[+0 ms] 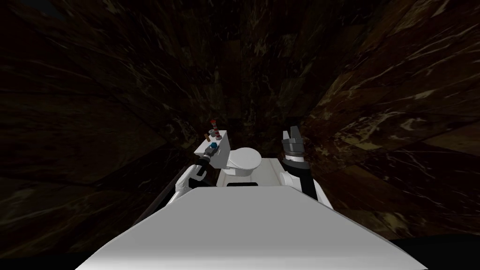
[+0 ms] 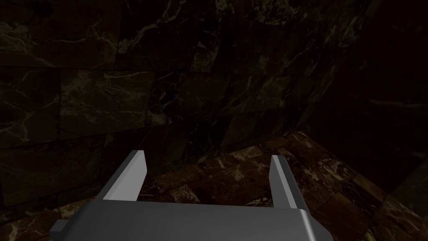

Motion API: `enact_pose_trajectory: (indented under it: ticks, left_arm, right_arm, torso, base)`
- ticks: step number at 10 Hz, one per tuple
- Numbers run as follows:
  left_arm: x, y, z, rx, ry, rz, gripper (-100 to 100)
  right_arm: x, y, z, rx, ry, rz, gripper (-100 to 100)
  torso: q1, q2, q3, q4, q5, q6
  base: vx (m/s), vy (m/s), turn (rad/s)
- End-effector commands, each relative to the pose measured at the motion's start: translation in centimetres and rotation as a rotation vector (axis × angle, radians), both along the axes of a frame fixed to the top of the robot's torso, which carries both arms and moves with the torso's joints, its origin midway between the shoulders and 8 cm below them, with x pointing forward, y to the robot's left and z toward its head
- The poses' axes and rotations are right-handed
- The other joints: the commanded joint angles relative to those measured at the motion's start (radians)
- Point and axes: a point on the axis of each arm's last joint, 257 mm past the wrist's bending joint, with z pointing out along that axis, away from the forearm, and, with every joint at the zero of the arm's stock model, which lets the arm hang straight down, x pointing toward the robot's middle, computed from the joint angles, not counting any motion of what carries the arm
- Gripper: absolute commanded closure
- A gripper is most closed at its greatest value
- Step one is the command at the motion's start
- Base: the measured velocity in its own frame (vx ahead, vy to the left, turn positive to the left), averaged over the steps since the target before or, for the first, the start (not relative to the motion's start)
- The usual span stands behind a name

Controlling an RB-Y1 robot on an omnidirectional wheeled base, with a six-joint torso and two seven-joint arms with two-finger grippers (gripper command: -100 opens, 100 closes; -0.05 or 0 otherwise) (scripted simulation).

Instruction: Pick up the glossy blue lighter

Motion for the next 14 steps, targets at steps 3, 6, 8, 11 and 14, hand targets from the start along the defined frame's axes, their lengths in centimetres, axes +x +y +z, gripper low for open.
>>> enact_pose_trajectory:
  ticks: [3, 6, 8, 11, 14]
  left_arm:
    - [2.5, -0.8, 1.0, 0.002, -0.014, 0.034, -100]
    - [3.5, -1.2, 1.3, 0.005, -0.018, 0.047, -100]
    - [3.5, -1.2, 1.4, 0.004, -0.018, 0.049, 100]
    - [3.5, -1.2, 1.4, 0.005, -0.019, 0.049, 100]
    - [1.5, -0.3, 1.1, 0.001, -0.017, 0.018, 100]
  right_arm:
    - [0.0, 0.0, 0.0, 0.0, 0.0, 0.0, 0]
    - [0.0, 0.0, 0.0, 0.0, 0.0, 0.0, 0]
    - [0.0, 0.0, 0.0, 0.0, 0.0, 0.0, 0]
    - [0.0, 0.0, 0.0, 0.0, 0.0, 0.0, 0]
    - [0.0, 0.0, 0.0, 0.0, 0.0, 0.0, 0]
  torso:
    - [0.0, 0.0, 0.0, 0.0, 0.0, 0.0]
    - [-0.002, -0.003, -0.001, 0.0, 0.0, -0.001]
    - [-0.004, -0.007, -0.004, -0.001, -0.001, -0.001]
    - [-0.004, -0.008, -0.005, -0.002, -0.001, -0.001]
    - [-0.007, -0.011, -0.006, -0.003, -0.001, -0.003]
  base:
    - [-0.109, 0.071, -0.094]
    - [-0.061, 0.043, -0.062]
    - [-0.003, 0.002, 0.0]
    - [0.0, 0.0, 0.0]
    - [0.083, -0.062, 0.123]
